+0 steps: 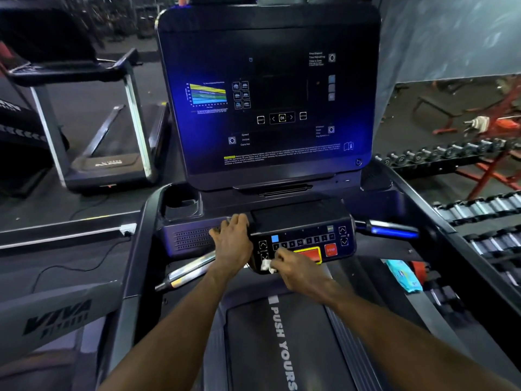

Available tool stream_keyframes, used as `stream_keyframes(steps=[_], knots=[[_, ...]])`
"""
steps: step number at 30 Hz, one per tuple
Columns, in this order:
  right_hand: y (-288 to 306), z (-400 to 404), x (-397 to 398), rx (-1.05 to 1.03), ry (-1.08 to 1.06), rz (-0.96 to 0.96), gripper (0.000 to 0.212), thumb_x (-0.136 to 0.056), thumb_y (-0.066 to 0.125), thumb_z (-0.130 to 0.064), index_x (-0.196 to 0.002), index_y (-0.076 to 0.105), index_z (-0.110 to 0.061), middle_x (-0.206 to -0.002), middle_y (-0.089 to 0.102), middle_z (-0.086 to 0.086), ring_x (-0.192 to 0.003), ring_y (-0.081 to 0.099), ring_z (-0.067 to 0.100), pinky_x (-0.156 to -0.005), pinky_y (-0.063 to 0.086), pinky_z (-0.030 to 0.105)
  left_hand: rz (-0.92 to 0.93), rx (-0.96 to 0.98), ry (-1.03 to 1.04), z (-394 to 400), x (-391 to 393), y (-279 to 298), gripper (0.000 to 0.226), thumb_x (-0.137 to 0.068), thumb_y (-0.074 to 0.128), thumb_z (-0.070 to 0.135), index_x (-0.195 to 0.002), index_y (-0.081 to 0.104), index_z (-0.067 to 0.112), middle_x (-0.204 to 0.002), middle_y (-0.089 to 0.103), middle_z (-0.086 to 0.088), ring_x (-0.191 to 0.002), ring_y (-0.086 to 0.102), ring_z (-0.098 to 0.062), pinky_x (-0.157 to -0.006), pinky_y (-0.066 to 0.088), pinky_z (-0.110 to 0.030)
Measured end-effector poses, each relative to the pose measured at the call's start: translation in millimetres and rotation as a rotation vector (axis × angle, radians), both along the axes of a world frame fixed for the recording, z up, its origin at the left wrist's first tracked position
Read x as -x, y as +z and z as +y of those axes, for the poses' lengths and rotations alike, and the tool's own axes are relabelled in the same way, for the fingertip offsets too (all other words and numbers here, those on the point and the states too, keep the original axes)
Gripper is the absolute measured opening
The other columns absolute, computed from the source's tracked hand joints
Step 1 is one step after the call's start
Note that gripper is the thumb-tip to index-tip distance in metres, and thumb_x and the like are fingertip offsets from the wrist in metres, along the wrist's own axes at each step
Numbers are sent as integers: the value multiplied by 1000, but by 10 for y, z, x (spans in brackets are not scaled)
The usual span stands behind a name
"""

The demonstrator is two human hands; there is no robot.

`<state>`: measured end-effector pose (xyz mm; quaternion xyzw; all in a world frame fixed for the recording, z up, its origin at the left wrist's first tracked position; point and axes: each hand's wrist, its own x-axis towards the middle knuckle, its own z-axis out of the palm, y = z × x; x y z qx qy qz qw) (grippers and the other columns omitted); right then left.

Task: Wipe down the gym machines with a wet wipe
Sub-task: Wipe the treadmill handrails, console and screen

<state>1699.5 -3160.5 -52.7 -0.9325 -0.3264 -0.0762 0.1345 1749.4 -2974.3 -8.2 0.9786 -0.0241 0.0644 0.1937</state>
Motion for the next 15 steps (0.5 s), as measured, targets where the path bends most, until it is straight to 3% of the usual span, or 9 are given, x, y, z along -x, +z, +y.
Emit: stream_keyframes(steps=[3,8,11,13,15], knots=[[158,-157,-223,59,6,7,27,-85,62,5,-106,65,-12,-101,54,6,-73,61,24,-59,56,36,3,95,9,-2,-18,6,29,-79,50,0,-101,50,19,-106,52,1,-102,51,-26,-93,32,-52],[443,-253,-394,-299,-325,-51,20,-90,57,5,-102,68,-6,-101,51,7,-70,60,18,-66,48,20,-4,165,-9,-5,-40,14,28,-80,49,-1,-104,53,13,-107,52,-5,-100,52,-29,-89,36,-49],[191,-124,-111,-167,-195,16,23,-89,60,4,-106,66,-10,-104,49,4,-68,55,11,-61,45,15,-14,142,4,-51,-37,22,23,-82,49,-1,-101,51,12,-104,50,-5,-98,52,-29,-89,39,-50],[60,-92,-4,-70,-44,60,26,-85,64,7,-104,66,-11,-101,50,4,-67,48,9,-57,38,16,-24,119,18,-85,-41,27,20,-85,47,0,-99,50,13,-101,49,-3,-97,52,-27,-90,42,-51],[118,-124,-97,-47,-6,90,23,-89,60,5,-105,64,-10,-102,49,4,-69,50,14,-58,42,23,-37,99,22,-102,-38,23,17,-87,44,1,-96,47,15,-97,46,-1,-95,52,-27,-90,43,-51]])
